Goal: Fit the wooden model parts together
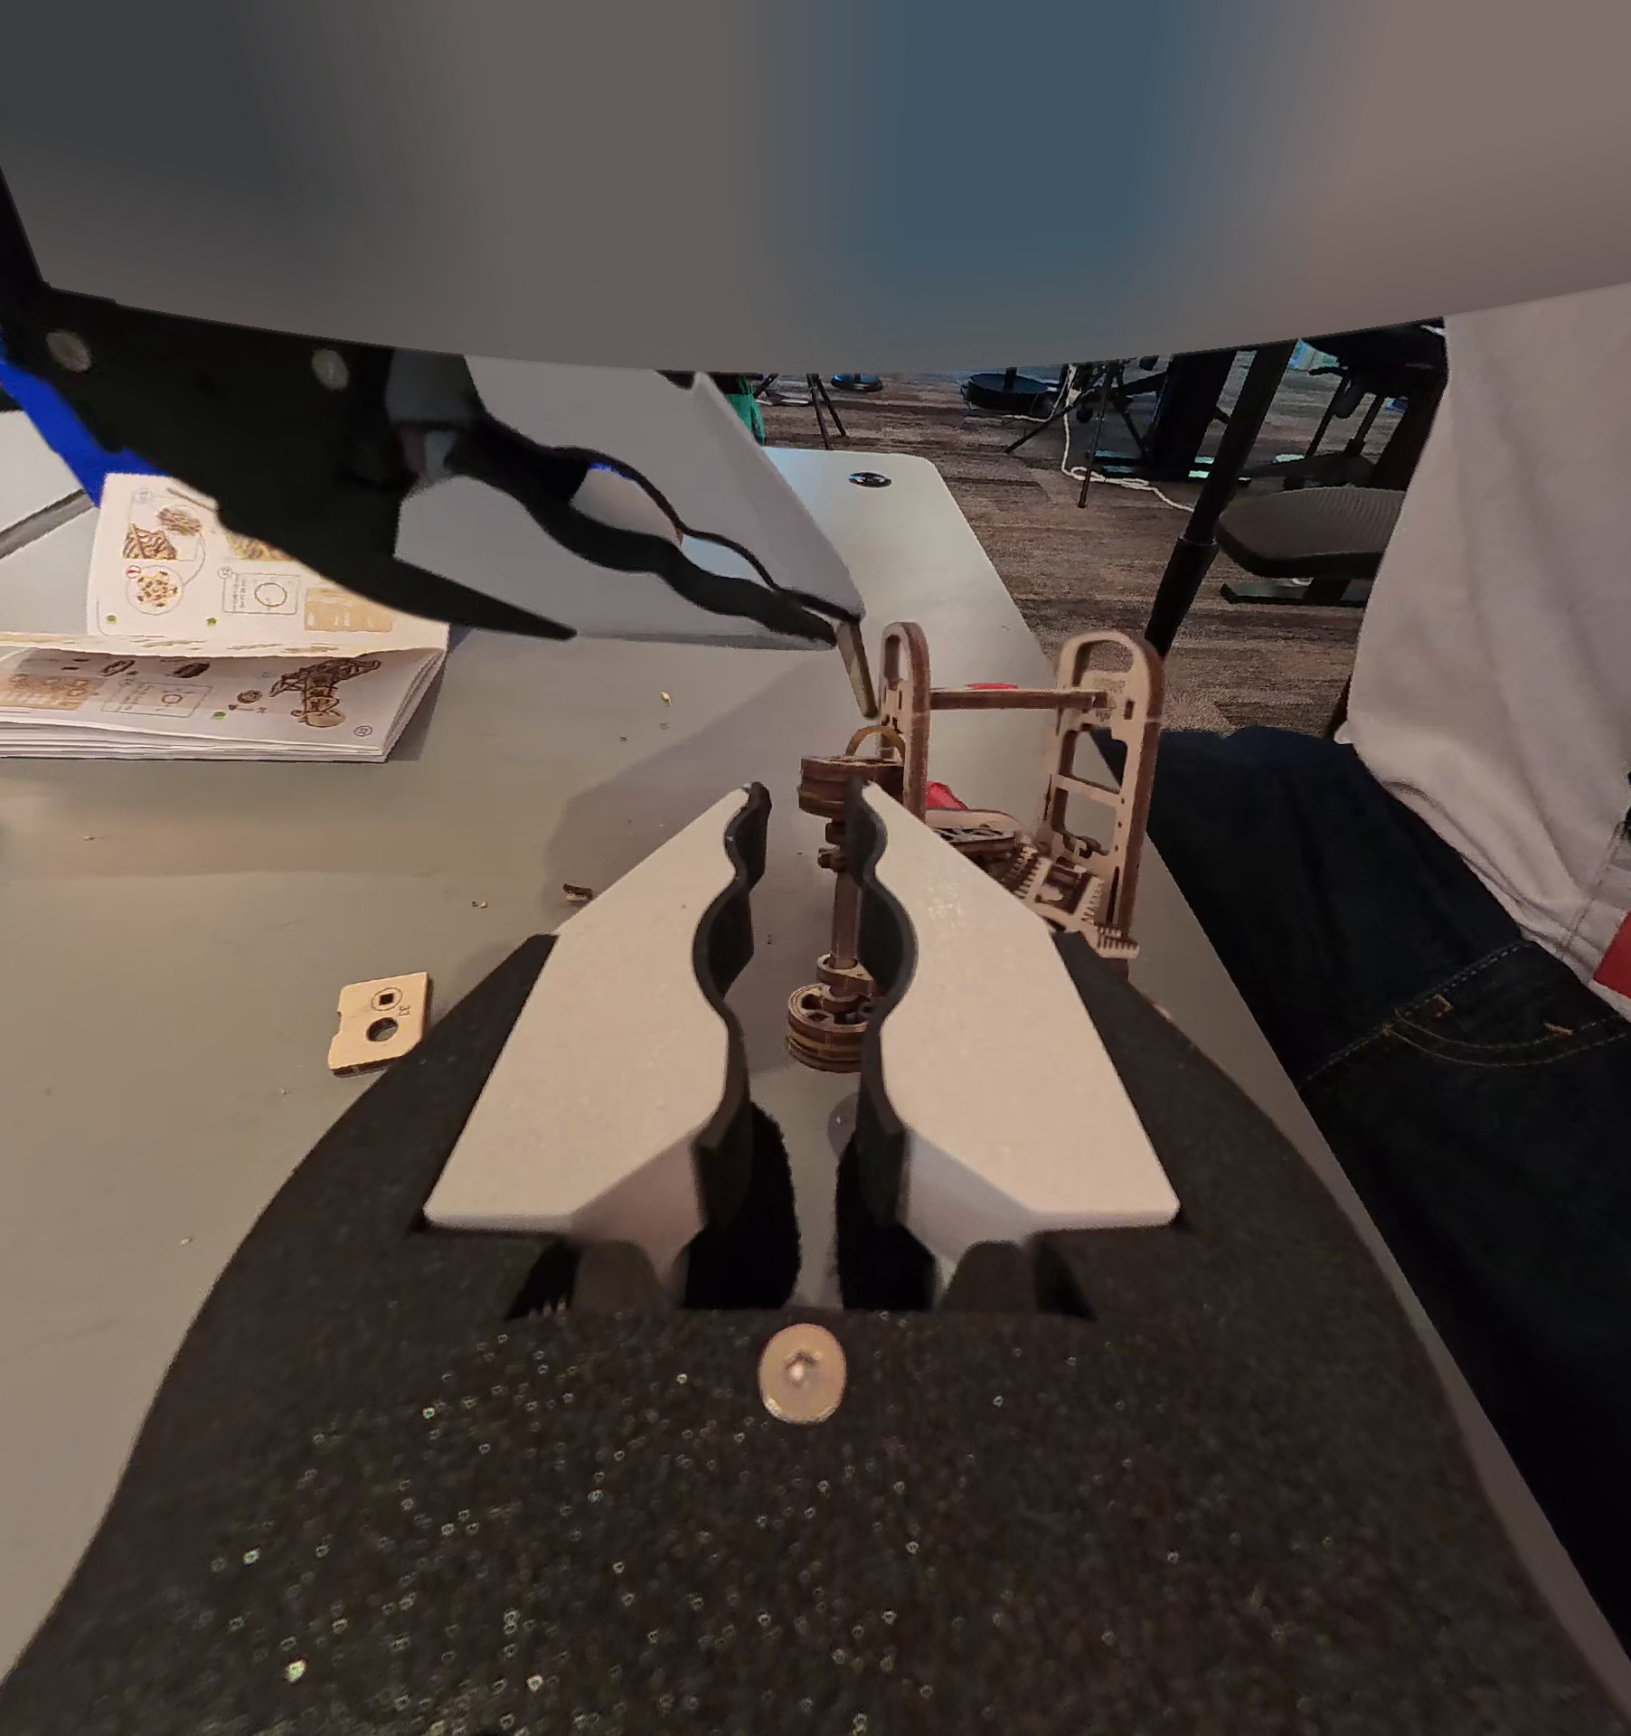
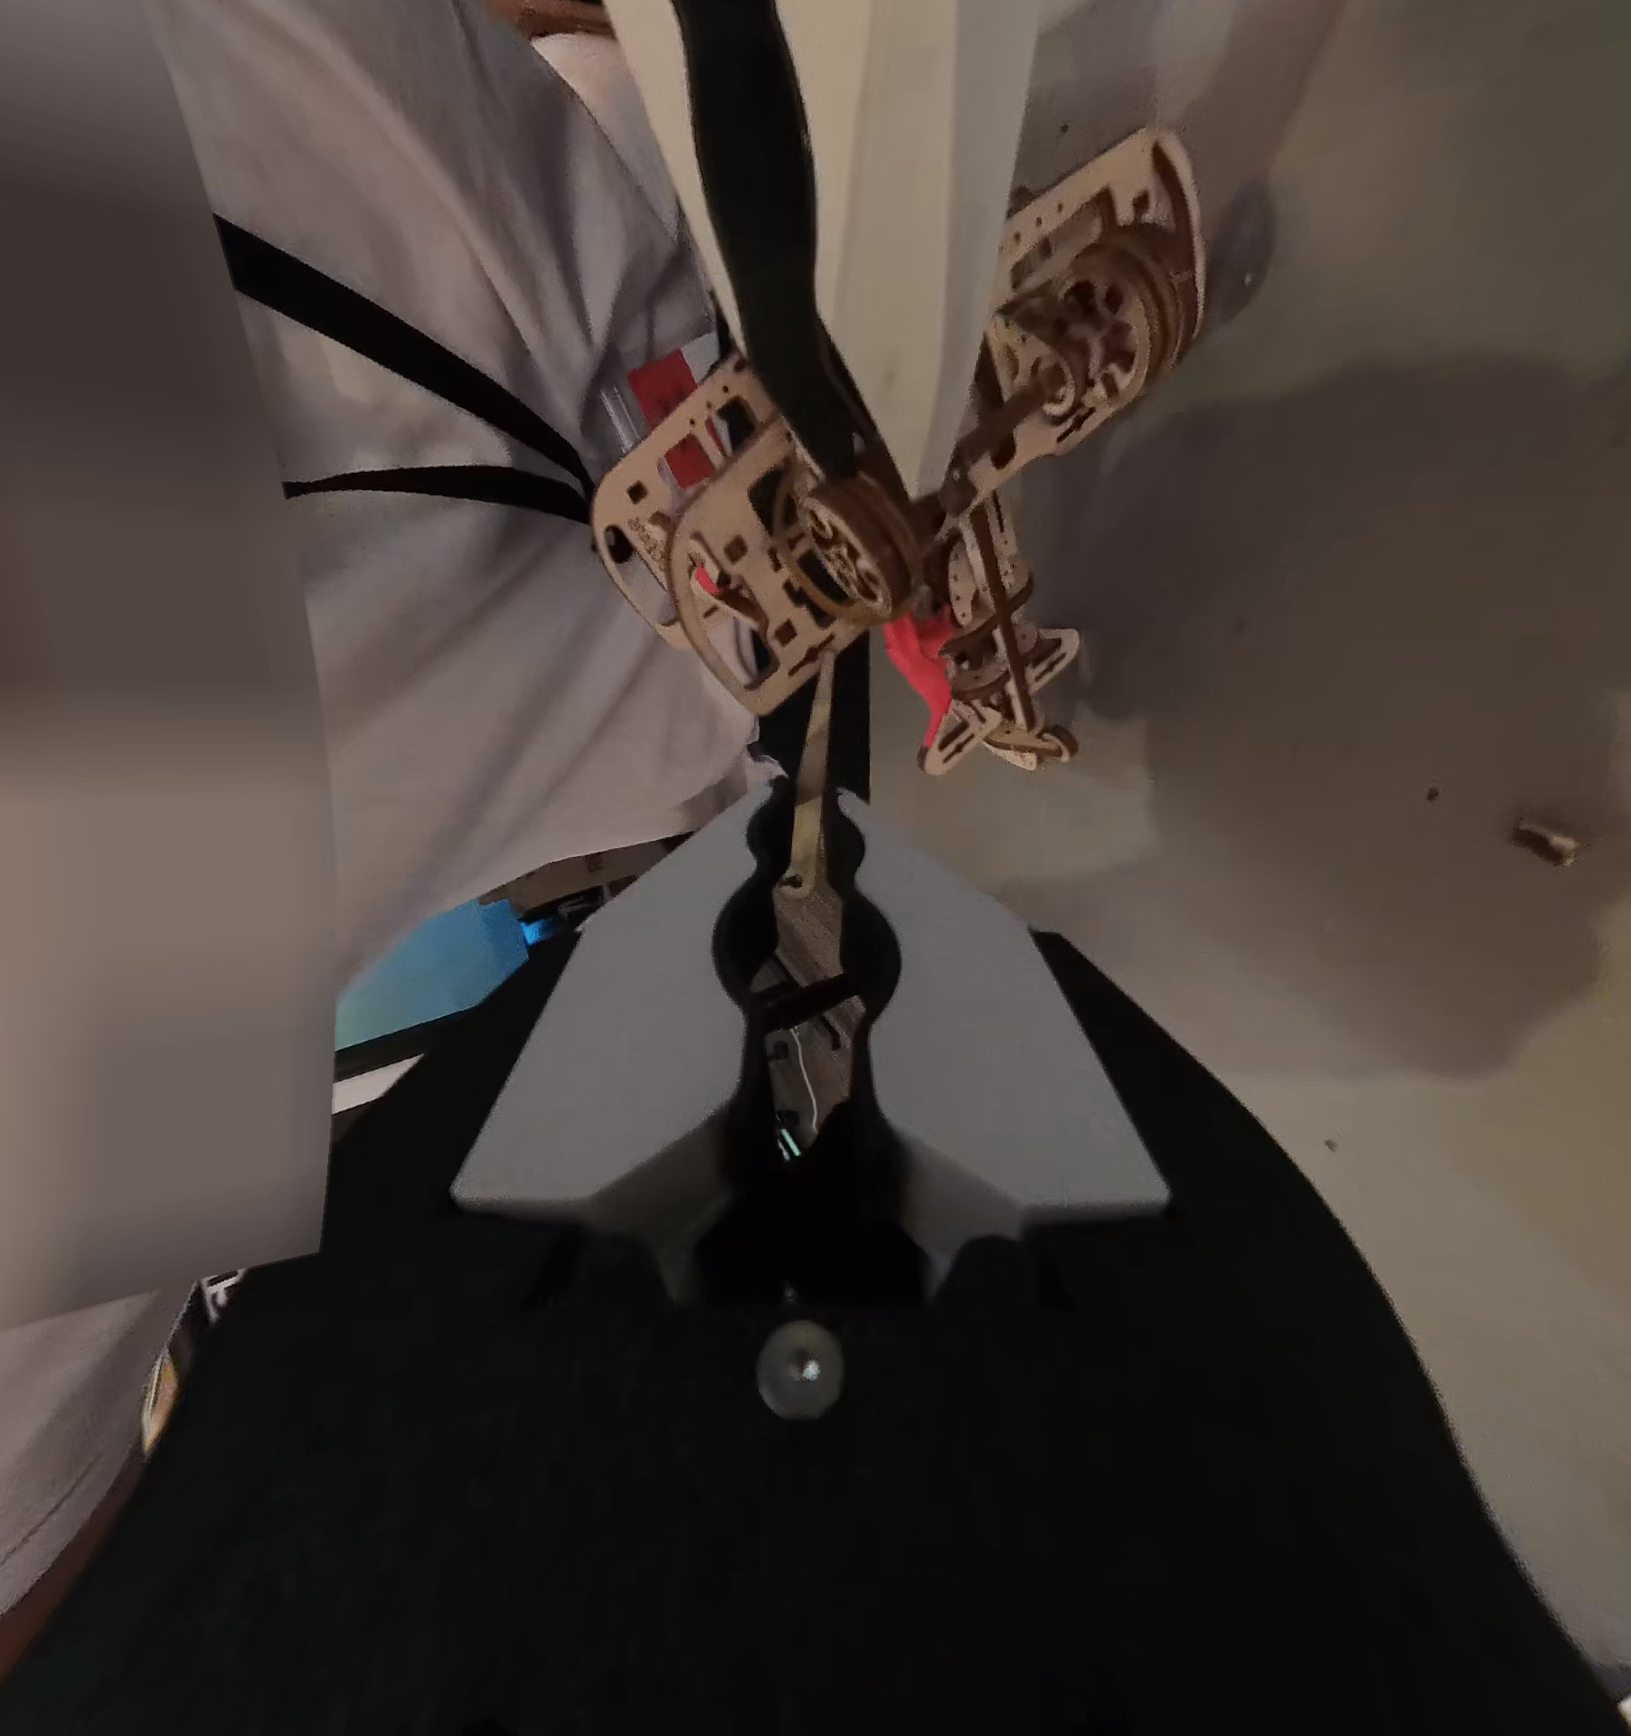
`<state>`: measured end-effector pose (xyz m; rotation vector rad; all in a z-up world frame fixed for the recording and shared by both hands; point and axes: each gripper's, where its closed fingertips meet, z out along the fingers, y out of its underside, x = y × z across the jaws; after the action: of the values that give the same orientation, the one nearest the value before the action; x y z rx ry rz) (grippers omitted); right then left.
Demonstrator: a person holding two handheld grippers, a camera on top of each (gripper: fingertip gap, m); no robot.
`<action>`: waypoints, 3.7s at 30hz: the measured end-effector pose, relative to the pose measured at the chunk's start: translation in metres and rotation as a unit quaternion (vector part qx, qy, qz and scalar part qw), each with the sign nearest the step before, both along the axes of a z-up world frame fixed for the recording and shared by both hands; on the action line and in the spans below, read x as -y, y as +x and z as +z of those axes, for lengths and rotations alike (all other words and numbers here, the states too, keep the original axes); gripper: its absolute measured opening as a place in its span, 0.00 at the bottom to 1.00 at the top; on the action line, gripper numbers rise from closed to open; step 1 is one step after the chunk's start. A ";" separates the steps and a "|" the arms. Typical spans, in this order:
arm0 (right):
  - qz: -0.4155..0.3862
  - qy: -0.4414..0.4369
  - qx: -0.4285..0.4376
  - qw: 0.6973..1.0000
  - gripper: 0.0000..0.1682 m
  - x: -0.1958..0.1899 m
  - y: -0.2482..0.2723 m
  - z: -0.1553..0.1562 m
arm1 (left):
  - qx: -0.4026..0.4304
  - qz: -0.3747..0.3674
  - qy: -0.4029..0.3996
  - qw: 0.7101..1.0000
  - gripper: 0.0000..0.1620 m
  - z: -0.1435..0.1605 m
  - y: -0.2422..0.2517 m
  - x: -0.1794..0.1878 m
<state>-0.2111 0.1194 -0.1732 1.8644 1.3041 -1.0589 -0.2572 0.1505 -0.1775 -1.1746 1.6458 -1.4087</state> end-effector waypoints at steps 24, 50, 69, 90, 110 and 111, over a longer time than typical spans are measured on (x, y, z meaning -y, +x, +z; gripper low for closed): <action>-0.148 0.031 -0.085 0.985 0.02 -0.003 -0.025 -0.001 | 0.001 -0.002 0.007 1.000 0.07 0.000 0.000 0.003; -0.214 0.102 -0.068 0.969 0.02 0.001 -0.017 -0.004 | -0.010 0.020 -0.016 1.000 0.04 -0.003 0.003 -0.008; -0.234 0.152 -0.078 0.957 0.02 -0.012 -0.016 -0.008 | -0.011 0.002 -0.029 1.000 0.04 -0.006 0.006 0.000; -0.187 0.157 -0.099 0.965 0.02 -0.006 -0.022 -0.003 | -0.002 -0.007 -0.023 1.000 0.06 -0.001 0.002 0.002; -0.196 0.215 -0.145 0.946 0.02 -0.034 -0.011 0.019 | 0.023 0.000 -0.005 1.000 0.11 0.000 0.001 -0.009; -0.209 0.216 -0.150 0.942 0.02 -0.037 -0.006 0.020 | 0.030 -0.006 -0.025 0.999 0.15 0.004 -0.003 -0.011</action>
<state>-0.2171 0.1564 -0.1532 2.4629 1.4330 -1.4041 -0.2598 0.1616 -0.1731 -1.1409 1.5872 -1.4849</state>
